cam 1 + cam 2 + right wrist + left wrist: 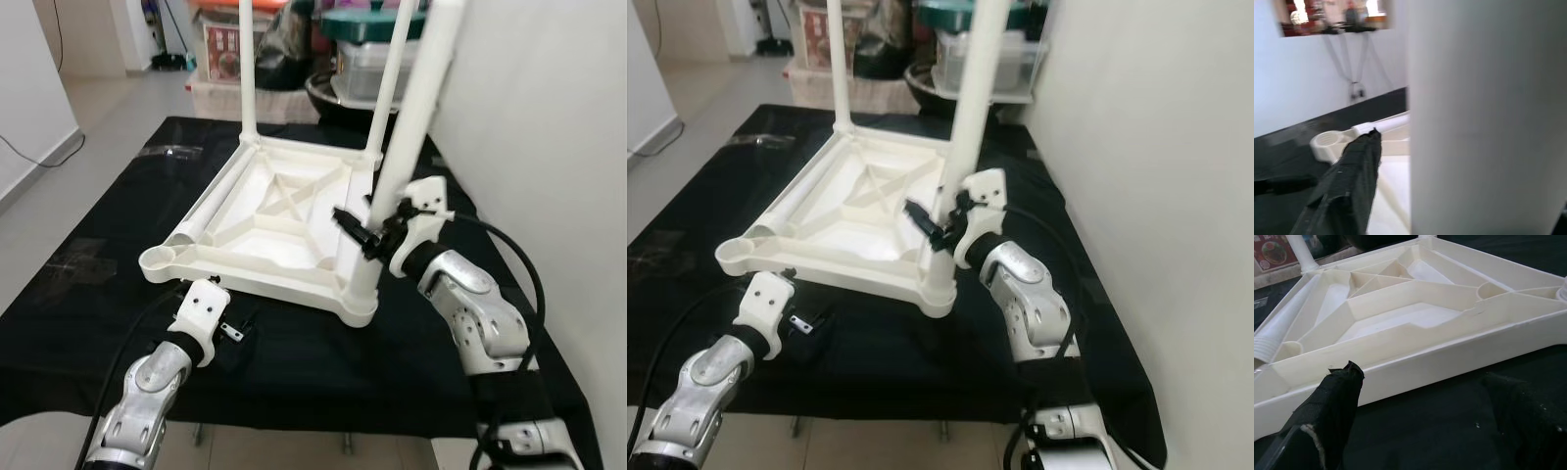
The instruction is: Building children table
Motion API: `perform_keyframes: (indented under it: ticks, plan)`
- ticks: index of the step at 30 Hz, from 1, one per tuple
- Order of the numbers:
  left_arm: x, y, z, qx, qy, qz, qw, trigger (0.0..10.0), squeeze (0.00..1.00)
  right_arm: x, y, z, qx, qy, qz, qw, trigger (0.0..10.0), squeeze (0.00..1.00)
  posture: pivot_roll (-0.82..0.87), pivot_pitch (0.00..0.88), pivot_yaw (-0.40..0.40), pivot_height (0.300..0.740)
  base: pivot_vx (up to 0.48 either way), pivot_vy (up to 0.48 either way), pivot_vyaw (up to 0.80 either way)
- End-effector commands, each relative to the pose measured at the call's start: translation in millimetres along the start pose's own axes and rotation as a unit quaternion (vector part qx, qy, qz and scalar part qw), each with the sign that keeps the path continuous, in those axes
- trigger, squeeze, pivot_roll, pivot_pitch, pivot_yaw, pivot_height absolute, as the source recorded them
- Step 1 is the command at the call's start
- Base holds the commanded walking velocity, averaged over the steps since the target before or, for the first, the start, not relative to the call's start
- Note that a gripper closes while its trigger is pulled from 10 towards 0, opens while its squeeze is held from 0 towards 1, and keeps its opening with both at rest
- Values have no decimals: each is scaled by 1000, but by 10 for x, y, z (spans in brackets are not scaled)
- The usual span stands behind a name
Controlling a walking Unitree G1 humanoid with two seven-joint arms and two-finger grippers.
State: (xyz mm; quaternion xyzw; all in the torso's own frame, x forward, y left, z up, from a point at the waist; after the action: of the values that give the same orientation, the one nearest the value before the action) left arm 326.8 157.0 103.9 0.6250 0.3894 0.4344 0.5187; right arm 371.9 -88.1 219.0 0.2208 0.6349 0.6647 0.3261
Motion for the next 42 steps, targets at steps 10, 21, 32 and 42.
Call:
perform_keyframes:
  ticks: [10, 21, 32, 42]
  plan:
    - [4, -24, -30, -2, 4, -3, 1000, 10000, 0, -787, -637, -253, 133, -465, 108, 869, 0, 0, 54, 0, -108, 740, 0, 0, 0]
    - [-33, -10, 13, -3, -7, -4, 1000, 10000, 0, 205, -84, -62, -11, -237, 108, 965, 10000, 1000, 11, 0, -78, 740, 0, 0, 0]
    - [-78, 14, 49, -10, -11, -7, 1000, 10000, 0, 74, 358, -76, -41, 1, -42, 998, 10000, 0, 15, 0, -88, 740, 0, 0, 0]
    - [-37, -1, 1, -10, -1, -8, 1000, 10000, 0, -179, -41, 89, 35, -146, -33, 988, 0, 0, 44, 0, -111, 740, 0, 0, 0]
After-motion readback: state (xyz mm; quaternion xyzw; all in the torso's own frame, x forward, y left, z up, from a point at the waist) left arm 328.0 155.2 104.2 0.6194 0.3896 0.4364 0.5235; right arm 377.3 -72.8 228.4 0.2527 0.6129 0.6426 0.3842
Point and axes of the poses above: a point about 5 cm out from each wrist's last joint towards the gripper, its own z axis pointing out of the wrist towards the gripper, its own y axis along the axis of the wrist's last joint, x = y × z, the point moved 4 cm from there along z, pointing out of the wrist towards the gripper, and after that the axes turned 8 degrees about -z, right-handed, at the moved point
